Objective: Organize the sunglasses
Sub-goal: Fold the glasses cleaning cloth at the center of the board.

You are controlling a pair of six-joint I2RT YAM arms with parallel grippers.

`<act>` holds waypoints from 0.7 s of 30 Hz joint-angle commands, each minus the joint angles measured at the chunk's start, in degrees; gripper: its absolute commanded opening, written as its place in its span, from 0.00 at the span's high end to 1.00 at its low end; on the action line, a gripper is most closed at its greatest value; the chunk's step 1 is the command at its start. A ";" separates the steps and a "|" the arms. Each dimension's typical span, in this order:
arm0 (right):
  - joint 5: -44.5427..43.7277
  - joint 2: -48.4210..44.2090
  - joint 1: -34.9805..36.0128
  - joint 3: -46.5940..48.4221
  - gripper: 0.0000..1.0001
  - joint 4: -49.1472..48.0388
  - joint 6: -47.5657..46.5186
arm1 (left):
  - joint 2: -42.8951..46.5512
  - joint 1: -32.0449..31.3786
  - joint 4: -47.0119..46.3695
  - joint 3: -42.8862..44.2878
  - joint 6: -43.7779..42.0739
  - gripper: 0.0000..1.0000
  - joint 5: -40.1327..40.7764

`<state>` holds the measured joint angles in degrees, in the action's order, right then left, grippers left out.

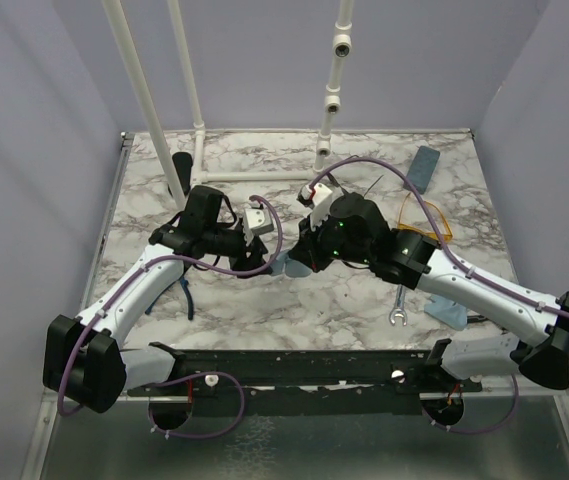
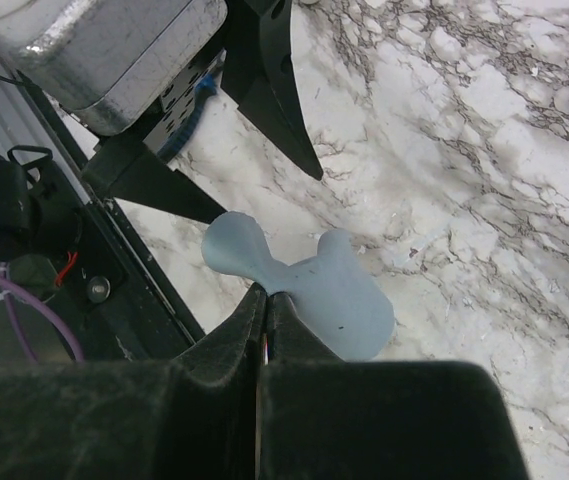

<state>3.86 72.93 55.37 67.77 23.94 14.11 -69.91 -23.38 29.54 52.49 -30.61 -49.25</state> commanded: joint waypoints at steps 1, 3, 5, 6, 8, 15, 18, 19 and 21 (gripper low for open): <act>2.22 -1.67 -0.69 0.67 1.00 -0.95 0.35 | 0.57 -0.45 -2.52 0.58 1.61 0.46 -2.93; 2.59 -2.01 -0.90 0.34 0.99 -1.38 0.51 | 0.52 -0.53 -2.79 0.28 1.91 0.46 -4.08; 2.77 -2.44 -1.28 0.03 0.99 -2.04 0.80 | 0.49 -0.62 -2.95 -0.02 2.03 0.50 -4.88; 2.93 -2.64 -1.47 -0.05 0.99 -2.23 0.89 | 0.50 -0.66 -2.99 -0.15 2.04 0.54 -4.96; 3.44 -2.98 -1.99 -0.45 0.99 -2.69 1.08 | 0.39 -0.70 -2.99 -0.16 2.19 0.64 -4.90; 4.69 -2.45 -3.92 -1.88 1.00 -2.80 1.55 | 0.49 -0.70 -3.17 1.25 6.49 1.00 -5.11; 5.98 -2.20 -5.03 -3.03 0.99 -3.04 1.55 | 0.90 -0.66 -3.05 1.24 7.95 1.00 -2.12; 6.51 -2.07 -5.44 -3.49 0.99 -3.30 1.54 | 0.93 -0.62 -2.82 1.14 7.97 1.00 -1.66; 7.39 -1.77 -6.11 -3.99 1.00 -3.50 1.62 | 0.93 -0.70 -1.99 0.85 7.58 1.00 -1.66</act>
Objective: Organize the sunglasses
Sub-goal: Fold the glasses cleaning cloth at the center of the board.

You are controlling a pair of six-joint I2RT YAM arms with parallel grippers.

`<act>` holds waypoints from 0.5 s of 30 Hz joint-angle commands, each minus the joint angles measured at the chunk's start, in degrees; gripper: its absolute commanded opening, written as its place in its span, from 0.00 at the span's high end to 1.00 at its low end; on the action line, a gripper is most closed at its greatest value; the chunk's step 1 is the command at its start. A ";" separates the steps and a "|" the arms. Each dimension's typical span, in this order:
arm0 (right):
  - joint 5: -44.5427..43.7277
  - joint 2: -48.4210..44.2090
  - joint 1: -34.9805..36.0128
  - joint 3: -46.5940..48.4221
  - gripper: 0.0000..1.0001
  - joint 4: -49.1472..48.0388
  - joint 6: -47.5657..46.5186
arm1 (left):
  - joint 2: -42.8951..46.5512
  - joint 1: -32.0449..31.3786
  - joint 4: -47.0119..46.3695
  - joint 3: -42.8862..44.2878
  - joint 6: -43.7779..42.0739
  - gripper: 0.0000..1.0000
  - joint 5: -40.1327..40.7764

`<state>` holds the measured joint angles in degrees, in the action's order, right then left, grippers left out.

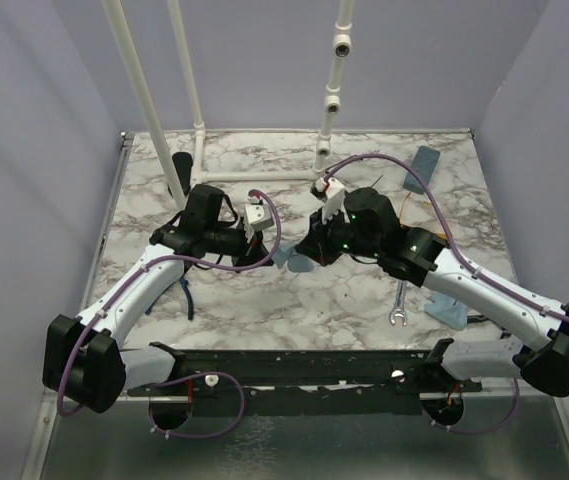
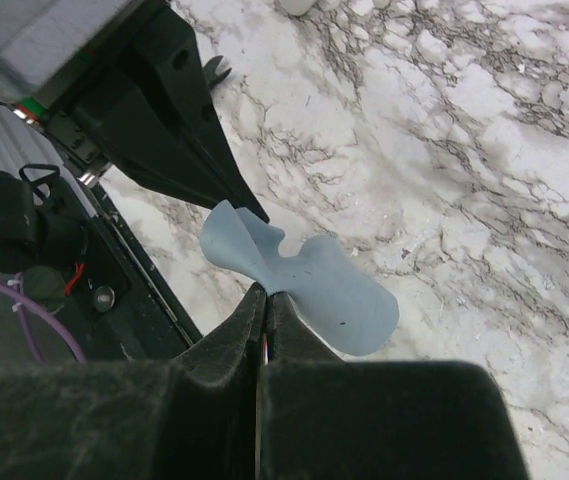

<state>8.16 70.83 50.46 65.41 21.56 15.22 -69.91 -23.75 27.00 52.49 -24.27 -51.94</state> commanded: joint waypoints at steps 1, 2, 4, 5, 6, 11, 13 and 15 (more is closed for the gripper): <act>3.51 0.43 -1.47 -1.81 1.00 -1.25 0.51 | 0.95 -0.31 0.85 0.71 0.86 1.00 0.97; 3.87 0.45 -1.73 -2.00 1.00 -1.42 0.44 | 0.96 -0.32 1.25 0.58 0.19 1.00 0.97; 4.53 0.24 -2.11 -2.30 1.00 -1.60 -0.06 | 0.99 -0.28 2.19 0.52 -1.82 1.00 1.03; 4.84 0.09 -2.26 -2.48 0.99 -1.75 -0.47 | 0.94 -0.37 2.64 0.62 -2.74 1.00 1.17; 4.94 -0.10 -2.48 -2.65 1.00 -1.78 -0.80 | 0.80 -0.34 3.02 0.80 -3.54 1.00 1.22; 6.19 0.23 -5.13 -3.78 1.00 -2.41 -1.69 | 0.24 -0.29 4.73 2.36 -5.48 1.00 4.14; 5.81 1.56 -5.36 -3.98 0.99 -2.94 -2.16 | 0.00 -0.34 4.90 2.76 -5.46 1.00 7.98; 5.85 3.79 -5.37 -4.01 1.00 -3.66 -2.89 | -0.46 -0.33 4.71 2.88 -5.39 1.00 11.70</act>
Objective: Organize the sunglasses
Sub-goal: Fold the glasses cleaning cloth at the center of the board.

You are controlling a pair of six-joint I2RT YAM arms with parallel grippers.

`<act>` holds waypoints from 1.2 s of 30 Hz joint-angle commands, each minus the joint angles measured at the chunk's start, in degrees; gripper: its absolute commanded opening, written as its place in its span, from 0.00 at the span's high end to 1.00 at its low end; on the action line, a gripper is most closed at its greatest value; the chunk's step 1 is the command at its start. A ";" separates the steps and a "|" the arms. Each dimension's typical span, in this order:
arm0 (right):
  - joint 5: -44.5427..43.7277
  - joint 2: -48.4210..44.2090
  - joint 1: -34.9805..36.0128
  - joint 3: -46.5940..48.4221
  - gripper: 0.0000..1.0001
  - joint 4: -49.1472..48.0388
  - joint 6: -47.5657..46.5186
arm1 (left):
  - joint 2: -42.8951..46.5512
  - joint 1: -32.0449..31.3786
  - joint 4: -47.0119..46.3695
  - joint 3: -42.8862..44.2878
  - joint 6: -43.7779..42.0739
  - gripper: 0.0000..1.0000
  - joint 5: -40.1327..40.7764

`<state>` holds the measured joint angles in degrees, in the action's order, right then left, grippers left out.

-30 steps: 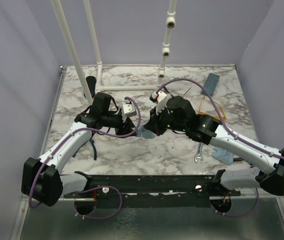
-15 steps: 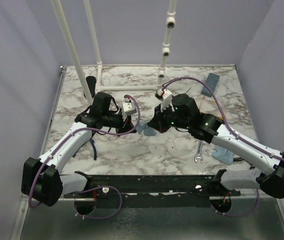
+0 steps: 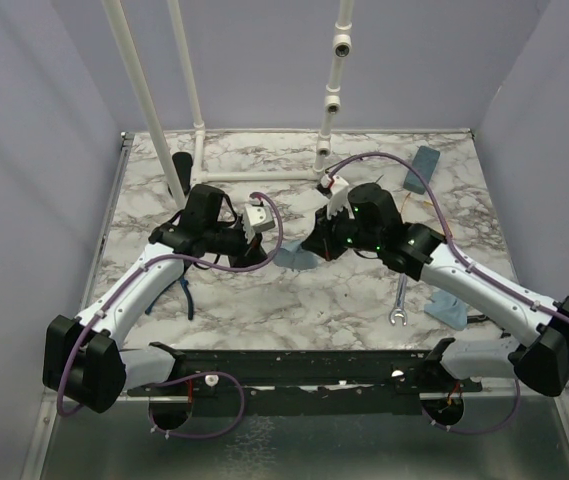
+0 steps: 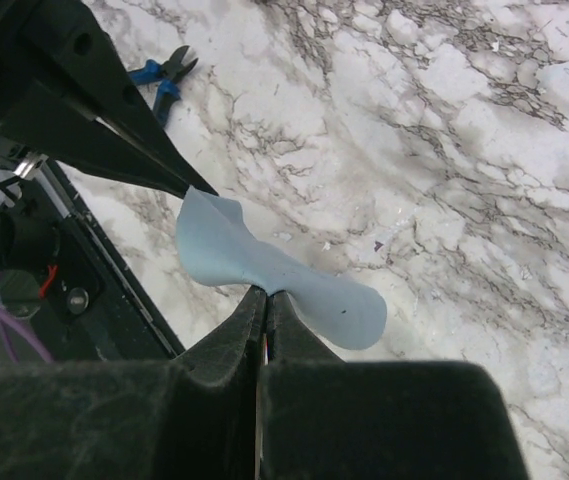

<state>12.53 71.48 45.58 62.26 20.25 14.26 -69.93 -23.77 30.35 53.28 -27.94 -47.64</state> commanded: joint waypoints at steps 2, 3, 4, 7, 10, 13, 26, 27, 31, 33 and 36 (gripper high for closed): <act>2.16 5.63 -0.70 -0.25 1.00 -2.98 -2.62 | -0.79 -0.32 0.34 1.78 -1.03 1.00 10.61; 2.49 6.73 -0.80 -0.01 0.99 -3.67 -2.98 | -0.95 -0.31 -0.39 1.48 -0.63 1.00 11.96; 2.90 8.02 -0.96 0.33 1.00 -4.41 -3.27 | -1.03 -0.36 -1.44 1.15 -0.14 1.00 12.99; 5.03 11.46 -2.00 1.46 1.00 -6.70 -4.15 | -1.94 -0.40 -4.24 0.61 0.62 1.00 15.86; 7.24 14.95 -3.81 2.75 1.00 -8.01 -5.47 | -4.02 -0.49 -7.22 0.79 0.86 1.00 20.27; 10.14 18.97 -5.80 4.45 0.99 -7.68 -7.15 | -6.80 -0.78 -9.23 2.00 0.66 1.00 23.38; 19.95 27.15 -8.65 -5.01 0.97 -12.81 -2.97 | -15.07 -12.63 -9.61 -1.74 1.18 1.00 19.45; 19.45 27.07 -8.73 -5.96 0.95 -13.41 -2.40 | -15.75 -13.16 -9.61 -1.70 1.20 1.00 19.24; 12.33 26.68 -9.37 -7.97 0.84 -12.39 -0.55 | -18.12 -14.31 -9.60 -1.12 1.27 1.00 19.74; 7.62 26.69 -10.44 -8.45 0.83 -10.90 0.61 | -18.63 -14.57 -9.53 -0.92 1.11 1.00 20.03; 1.71 26.50 -13.19 -9.32 0.79 -9.64 3.39 | -18.84 -15.00 -9.52 -1.10 0.73 1.00 20.02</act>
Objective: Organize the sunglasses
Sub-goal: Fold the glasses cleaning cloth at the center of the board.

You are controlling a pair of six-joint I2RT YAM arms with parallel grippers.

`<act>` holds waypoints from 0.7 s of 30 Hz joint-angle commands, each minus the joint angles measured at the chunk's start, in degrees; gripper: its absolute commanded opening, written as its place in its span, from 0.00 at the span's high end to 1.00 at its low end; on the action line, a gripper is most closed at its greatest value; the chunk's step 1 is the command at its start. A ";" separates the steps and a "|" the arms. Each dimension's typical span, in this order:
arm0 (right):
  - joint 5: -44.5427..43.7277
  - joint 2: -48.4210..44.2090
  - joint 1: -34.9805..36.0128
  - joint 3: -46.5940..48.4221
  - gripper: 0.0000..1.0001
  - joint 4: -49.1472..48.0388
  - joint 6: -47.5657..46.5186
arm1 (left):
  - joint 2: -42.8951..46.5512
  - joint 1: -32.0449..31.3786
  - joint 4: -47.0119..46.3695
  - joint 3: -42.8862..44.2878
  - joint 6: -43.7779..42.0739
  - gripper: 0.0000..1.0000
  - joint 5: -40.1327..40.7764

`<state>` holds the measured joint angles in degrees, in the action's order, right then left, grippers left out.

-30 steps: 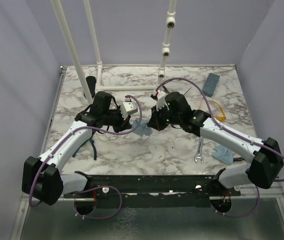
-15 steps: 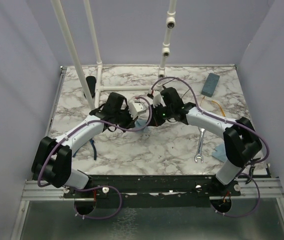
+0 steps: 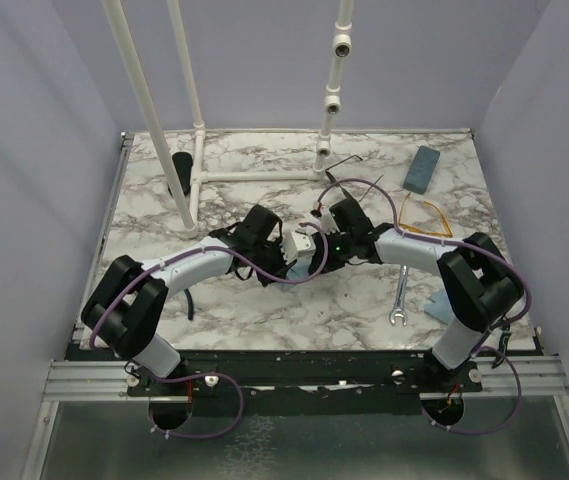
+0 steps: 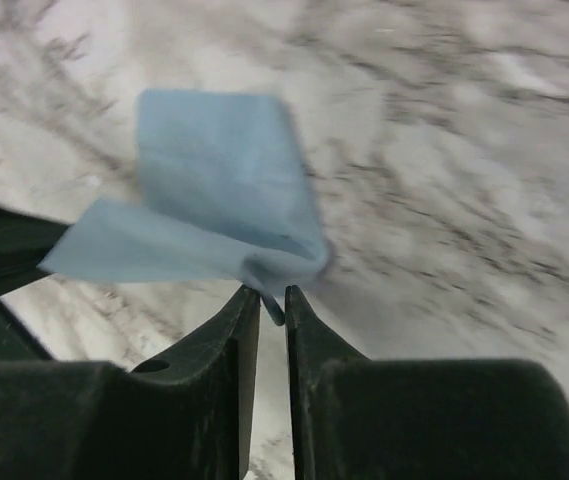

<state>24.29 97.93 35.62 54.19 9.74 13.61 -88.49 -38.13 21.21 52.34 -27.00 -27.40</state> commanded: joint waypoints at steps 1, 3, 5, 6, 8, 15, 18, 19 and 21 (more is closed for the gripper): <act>-11.16 -0.16 -4.32 -1.73 0.77 0.89 5.11 | -0.24 -0.79 -0.45 -0.41 -0.30 1.00 -0.28; -12.62 -0.93 -6.13 -2.65 0.76 0.17 6.58 | -0.19 -0.83 -0.40 -0.94 -0.64 1.00 -0.21; -13.91 -1.40 -6.69 -2.97 0.72 -0.22 6.88 | -0.32 -0.88 -0.45 -1.31 -1.00 1.00 0.16; -14.13 -1.35 -6.77 -2.69 0.71 -0.04 6.54 | -0.43 -0.85 -0.42 -1.42 -1.05 1.00 0.32; -13.90 -1.17 -6.78 -2.28 0.68 0.46 5.99 | -0.81 -0.86 -0.38 -1.41 -1.03 1.00 0.49; -16.14 -6.82 -6.49 -5.66 0.60 0.62 0.75 | -2.29 -0.87 -0.53 0.12 -0.36 1.00 0.46; -14.44 -14.28 -5.52 -12.94 0.48 -5.91 0.07 | -2.30 -0.87 -0.64 1.23 -0.11 1.00 0.71; -13.81 -17.03 -4.84 -15.85 0.40 -8.64 0.31 | -2.17 -0.89 -0.62 1.61 -0.07 1.00 0.77; -13.94 -21.10 -2.40 -20.83 0.27 -17.28 1.14 | -1.78 -0.81 -0.73 2.37 0.01 1.00 0.38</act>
<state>10.52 83.88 29.76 40.62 5.61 15.44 -90.52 -38.72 20.95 52.03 -27.16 -27.29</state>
